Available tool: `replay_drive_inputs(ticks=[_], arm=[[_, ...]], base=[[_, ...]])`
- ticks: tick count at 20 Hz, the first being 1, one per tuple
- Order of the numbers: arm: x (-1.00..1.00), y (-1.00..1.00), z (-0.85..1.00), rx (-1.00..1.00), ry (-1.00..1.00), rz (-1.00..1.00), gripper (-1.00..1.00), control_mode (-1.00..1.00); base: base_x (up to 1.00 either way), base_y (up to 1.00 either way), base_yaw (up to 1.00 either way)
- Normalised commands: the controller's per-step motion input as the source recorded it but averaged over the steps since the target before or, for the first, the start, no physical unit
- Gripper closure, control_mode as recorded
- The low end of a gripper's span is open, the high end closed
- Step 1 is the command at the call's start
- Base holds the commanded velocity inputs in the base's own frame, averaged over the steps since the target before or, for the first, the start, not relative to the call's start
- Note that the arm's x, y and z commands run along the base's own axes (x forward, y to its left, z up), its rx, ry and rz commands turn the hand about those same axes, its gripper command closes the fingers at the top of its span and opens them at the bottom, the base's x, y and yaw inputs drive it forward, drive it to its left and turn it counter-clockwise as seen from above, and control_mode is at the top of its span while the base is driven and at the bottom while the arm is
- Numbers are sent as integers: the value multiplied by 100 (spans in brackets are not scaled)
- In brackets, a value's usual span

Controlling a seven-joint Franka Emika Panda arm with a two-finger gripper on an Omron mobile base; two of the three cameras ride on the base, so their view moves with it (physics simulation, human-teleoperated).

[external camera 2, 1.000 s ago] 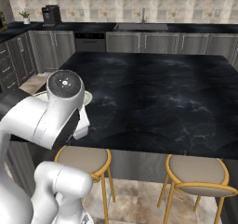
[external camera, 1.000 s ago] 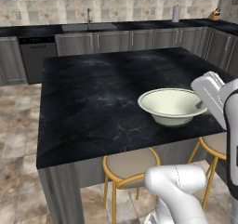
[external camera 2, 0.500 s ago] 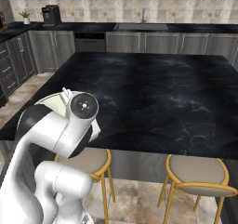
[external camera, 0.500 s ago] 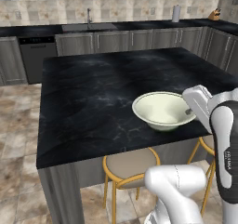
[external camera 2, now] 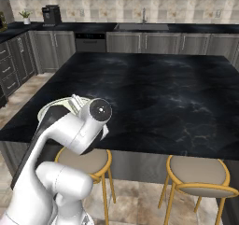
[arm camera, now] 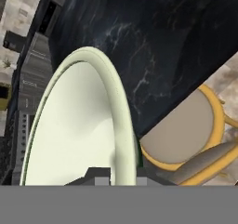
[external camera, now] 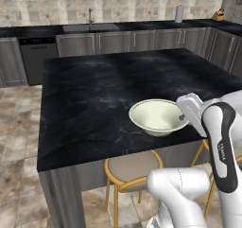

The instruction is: Pick up the bowls from the cabinet and place each bowl in front of a stool on the dining counter.

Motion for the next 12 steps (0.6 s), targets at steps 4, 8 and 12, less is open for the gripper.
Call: replay_drive_inputs(ticks=[4, 8, 12], arm=[[40, 0, -43, 0, 0, 4, 100, -100], [52, 0, -30, 0, 0, 0, 100, -100], [55, 0, -29, 0, 1, 0, 100, -100]], base=[[0, 0, 0], [0, 0, 0], [0, 0, 0]])
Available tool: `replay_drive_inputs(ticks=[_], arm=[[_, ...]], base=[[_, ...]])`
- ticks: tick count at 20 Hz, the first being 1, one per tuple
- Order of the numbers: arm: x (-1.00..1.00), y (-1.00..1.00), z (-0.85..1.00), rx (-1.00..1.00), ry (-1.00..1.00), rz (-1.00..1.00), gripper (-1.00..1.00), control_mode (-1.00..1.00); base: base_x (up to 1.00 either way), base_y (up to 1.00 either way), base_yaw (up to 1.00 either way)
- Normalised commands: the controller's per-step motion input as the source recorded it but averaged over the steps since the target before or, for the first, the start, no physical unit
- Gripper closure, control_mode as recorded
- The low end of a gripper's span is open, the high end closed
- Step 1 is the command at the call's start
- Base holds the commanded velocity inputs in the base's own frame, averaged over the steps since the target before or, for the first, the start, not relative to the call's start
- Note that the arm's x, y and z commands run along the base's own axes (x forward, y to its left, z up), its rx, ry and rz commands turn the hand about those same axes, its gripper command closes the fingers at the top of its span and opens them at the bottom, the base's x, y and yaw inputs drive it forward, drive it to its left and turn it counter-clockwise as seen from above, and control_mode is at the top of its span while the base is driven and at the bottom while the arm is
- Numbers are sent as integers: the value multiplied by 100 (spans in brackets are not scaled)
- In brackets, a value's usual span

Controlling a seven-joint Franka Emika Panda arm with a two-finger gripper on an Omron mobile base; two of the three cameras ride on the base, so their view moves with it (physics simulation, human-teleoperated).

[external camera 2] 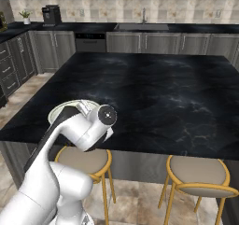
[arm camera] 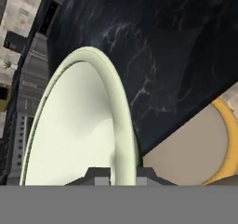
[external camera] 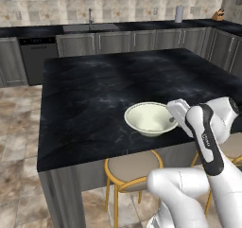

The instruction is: Pick up the bowls from the cabinet and place each bowl in front of a stool on the dining counter.

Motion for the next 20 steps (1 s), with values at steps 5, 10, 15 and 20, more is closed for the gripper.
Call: replay_drive_inputs(ticks=[5, 10, 15, 20], arm=[[48, 0, -37, 0, 1, 0, 100, -100], [43, 0, -38, 0, 0, 0, 100, -100], [44, 0, -35, 0, 1, 0, 100, -100], [46, 6, -34, 0, 2, 0, 100, -100]], base=[[0, 0, 0], [0, 0, 0], [0, 0, 0], [0, 0, 0]])
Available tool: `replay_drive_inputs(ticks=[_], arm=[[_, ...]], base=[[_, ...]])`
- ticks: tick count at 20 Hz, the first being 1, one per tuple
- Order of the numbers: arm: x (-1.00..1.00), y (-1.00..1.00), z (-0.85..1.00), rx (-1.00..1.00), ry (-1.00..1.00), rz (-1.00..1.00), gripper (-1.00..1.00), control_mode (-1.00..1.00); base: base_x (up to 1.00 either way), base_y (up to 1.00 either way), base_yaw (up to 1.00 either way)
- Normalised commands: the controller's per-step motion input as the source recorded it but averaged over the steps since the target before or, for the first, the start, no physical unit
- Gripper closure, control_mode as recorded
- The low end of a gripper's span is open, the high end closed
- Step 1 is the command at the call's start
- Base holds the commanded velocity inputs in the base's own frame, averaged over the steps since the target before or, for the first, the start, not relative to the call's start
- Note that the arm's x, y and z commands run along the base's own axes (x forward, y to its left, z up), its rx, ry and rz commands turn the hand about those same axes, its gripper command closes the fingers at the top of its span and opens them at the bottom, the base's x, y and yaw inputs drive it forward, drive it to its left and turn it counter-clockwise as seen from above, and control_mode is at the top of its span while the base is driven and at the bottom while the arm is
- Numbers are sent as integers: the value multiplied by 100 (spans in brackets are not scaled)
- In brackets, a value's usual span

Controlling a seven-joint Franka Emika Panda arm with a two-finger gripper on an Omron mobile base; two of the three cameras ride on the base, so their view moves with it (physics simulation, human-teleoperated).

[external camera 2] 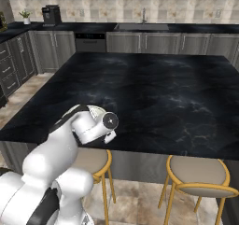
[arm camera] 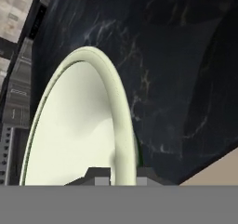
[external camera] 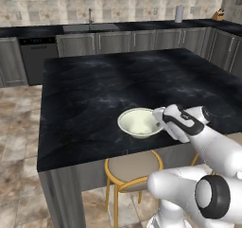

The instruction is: Pick up the bowls from the cabinet and place each bowl in front of a stool on the dining counter.

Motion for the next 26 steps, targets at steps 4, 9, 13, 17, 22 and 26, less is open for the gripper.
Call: replay_drive_inputs(ticks=[4, 9, 13, 17, 22, 26], arm=[[43, 13, -33, 0, 1, 0, 100, -100], [42, 8, -32, 0, 1, 0, 100, -100], [46, 0, -30, 0, 1, 0, 100, -100], [42, 2, -29, 0, 0, 0, 100, -100], [19, 3, -14, 0, 0, 0, -100, -100], [-26, -16, 76, 0, -7, 0, -100, -100]], base=[[0, 0, 0], [0, 0, 0], [0, 0, 0], [0, 0, 0], [0, 0, 0], [0, 0, 0]])
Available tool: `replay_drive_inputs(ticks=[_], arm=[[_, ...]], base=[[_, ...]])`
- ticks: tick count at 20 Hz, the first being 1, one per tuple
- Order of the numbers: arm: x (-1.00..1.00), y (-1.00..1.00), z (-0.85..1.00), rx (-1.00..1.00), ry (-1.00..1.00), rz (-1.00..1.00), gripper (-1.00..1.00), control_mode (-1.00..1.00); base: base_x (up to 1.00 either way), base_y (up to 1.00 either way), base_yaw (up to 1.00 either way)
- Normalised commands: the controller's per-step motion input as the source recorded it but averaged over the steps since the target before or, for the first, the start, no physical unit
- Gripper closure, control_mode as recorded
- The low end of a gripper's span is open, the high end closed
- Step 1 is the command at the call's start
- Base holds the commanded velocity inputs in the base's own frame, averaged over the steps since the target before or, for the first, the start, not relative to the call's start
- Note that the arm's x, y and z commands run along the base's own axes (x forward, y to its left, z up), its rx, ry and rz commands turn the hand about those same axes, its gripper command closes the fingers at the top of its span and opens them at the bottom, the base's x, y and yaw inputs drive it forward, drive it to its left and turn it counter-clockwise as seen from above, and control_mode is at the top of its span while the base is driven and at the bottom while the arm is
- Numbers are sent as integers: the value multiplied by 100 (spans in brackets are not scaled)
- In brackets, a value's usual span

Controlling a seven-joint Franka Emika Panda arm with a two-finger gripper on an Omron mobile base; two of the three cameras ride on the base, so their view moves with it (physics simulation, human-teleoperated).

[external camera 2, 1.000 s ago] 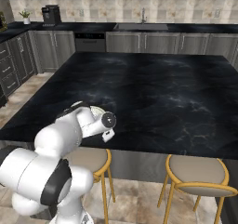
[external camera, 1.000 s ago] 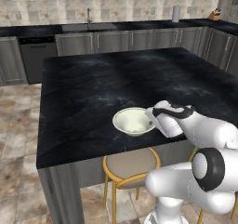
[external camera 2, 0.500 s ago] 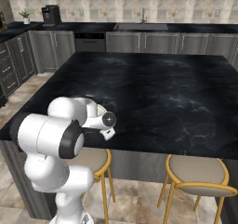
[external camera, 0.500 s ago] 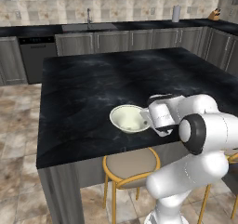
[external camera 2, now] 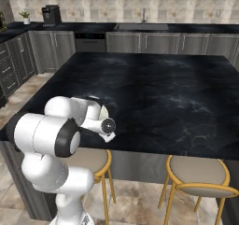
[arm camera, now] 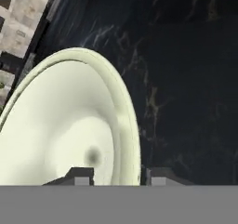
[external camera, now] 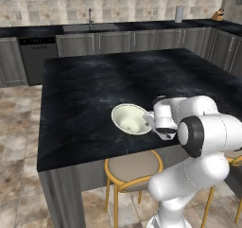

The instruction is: Pick up the bowls from the cabinet and place each bowl in front of a stool on the dining counter.

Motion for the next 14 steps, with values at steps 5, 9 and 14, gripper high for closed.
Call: replay_drive_inputs(ticks=[5, 9, 14], arm=[[-4, -13, 100, -5, -18, 0, -100, -100], [0, -13, 100, -12, -20, 0, -100, -100], [-40, -35, 100, -7, -1, 0, -100, -100]], base=[[0, 0, 0], [0, 0, 0], [0, 0, 0]])
